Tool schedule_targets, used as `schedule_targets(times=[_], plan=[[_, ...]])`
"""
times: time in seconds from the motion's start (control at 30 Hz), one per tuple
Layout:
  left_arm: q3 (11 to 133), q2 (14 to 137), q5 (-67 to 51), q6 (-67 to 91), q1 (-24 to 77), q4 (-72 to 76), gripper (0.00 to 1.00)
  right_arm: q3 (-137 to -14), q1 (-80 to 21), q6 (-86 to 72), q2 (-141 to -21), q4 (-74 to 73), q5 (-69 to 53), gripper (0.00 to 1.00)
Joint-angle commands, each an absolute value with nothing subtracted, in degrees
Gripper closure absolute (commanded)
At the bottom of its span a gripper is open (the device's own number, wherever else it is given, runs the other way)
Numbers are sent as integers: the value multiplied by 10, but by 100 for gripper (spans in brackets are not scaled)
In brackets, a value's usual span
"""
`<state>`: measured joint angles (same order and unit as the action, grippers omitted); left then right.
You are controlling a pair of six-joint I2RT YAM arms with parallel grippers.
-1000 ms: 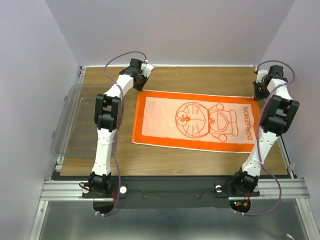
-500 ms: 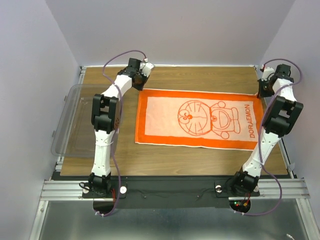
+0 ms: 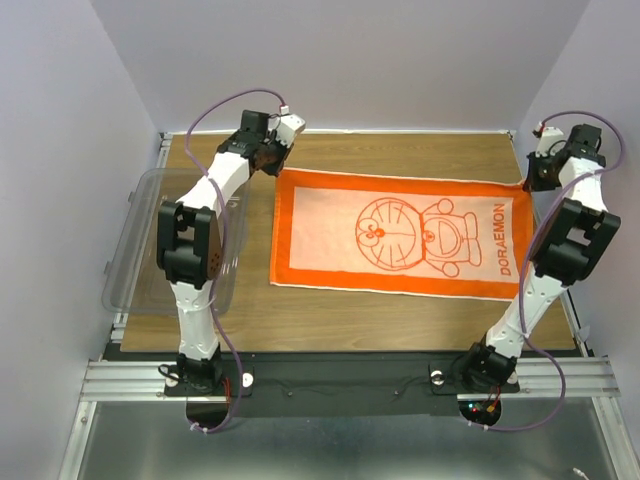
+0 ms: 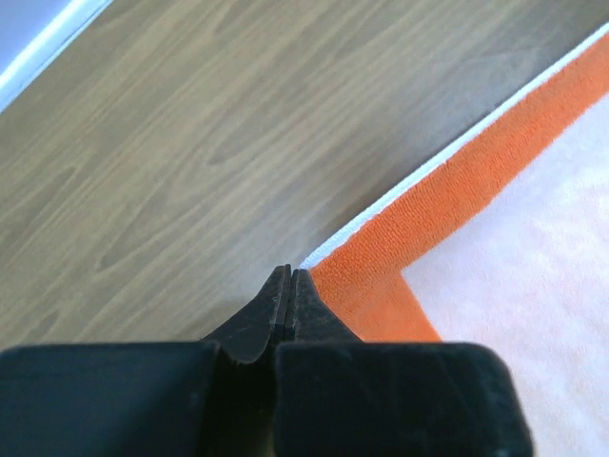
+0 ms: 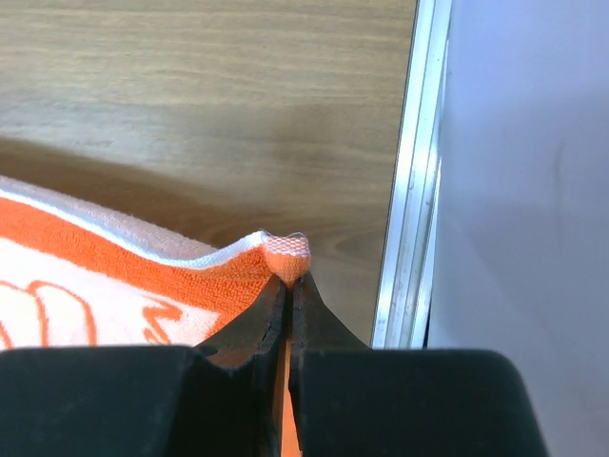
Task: Roll the towels
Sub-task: Fold the towel
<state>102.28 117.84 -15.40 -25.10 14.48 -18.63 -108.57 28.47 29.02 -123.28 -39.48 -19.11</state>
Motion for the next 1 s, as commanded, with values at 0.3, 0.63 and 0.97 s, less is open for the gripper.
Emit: schedule_targets(times=[0.3, 0.63, 0.97], plan=[[840, 979, -191, -287, 137, -177, 100, -934, 318, 372, -1067, -386, -218, 99], [711, 867, -221, -330, 137, -207, 100, -826, 361, 455, -978, -397, -246, 99], [599, 802, -229, -363, 154, -220, 100, -714, 379, 536, -925, -411, -258, 99]])
